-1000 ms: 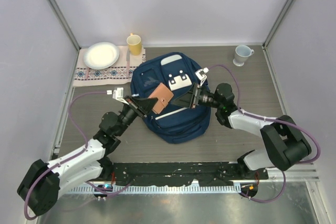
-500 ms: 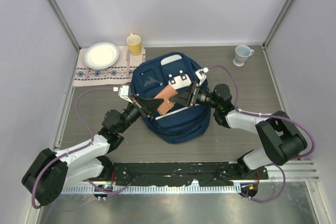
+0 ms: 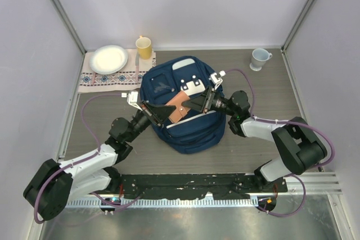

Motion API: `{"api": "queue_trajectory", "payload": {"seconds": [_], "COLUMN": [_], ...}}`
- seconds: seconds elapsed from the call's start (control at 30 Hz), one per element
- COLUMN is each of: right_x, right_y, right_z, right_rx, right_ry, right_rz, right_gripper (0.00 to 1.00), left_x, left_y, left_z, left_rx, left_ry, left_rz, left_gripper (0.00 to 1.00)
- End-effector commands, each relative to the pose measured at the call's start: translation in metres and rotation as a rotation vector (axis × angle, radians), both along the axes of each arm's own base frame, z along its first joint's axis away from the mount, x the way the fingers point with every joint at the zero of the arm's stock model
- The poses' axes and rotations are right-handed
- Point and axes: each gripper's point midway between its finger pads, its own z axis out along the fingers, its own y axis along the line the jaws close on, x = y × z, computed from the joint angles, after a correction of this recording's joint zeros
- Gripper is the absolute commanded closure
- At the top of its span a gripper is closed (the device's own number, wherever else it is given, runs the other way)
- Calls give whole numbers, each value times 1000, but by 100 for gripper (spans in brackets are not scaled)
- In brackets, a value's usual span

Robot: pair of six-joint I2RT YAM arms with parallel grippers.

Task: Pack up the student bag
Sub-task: Pick up the personal item from the center of the board.

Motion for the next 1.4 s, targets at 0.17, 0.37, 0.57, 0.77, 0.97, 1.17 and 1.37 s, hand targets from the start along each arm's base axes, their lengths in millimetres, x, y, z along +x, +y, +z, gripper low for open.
{"api": "queue_trajectory", "payload": {"seconds": [0.17, 0.37, 0.57, 0.77, 0.97, 1.17, 1.37], "right_x": [-17, -17, 3, 40, 62, 55, 36], "right_y": [-2, -5, -10, -50, -121, -183, -234], "right_z": [33, 34, 14, -24, -30, -23, -6], "right_rx": [119, 113, -68, -378, -524, -544, -526], "right_ry": [-118, -129, -128, -41, 62, 140, 154], "right_rz": [61, 37, -99, -409, -798, -1068, -1288], "right_gripper": [93, 99, 99, 99, 99, 99, 99], "left_x": [2, 6, 12, 14, 18, 12, 2], "left_y": [-4, -5, 1, 11, 21, -8, -45], "left_z": [26, 18, 10, -6, -24, -44, -54], "left_rx": [-42, -15, 76, 316, 485, 748, 838], "left_ry": [-68, -32, -10, -11, 30, -39, -149], "left_rz": [-17, -8, 45, 86, 125, 166, 107], "left_gripper": [83, 48, 12, 1, 0, 0, 0]}}
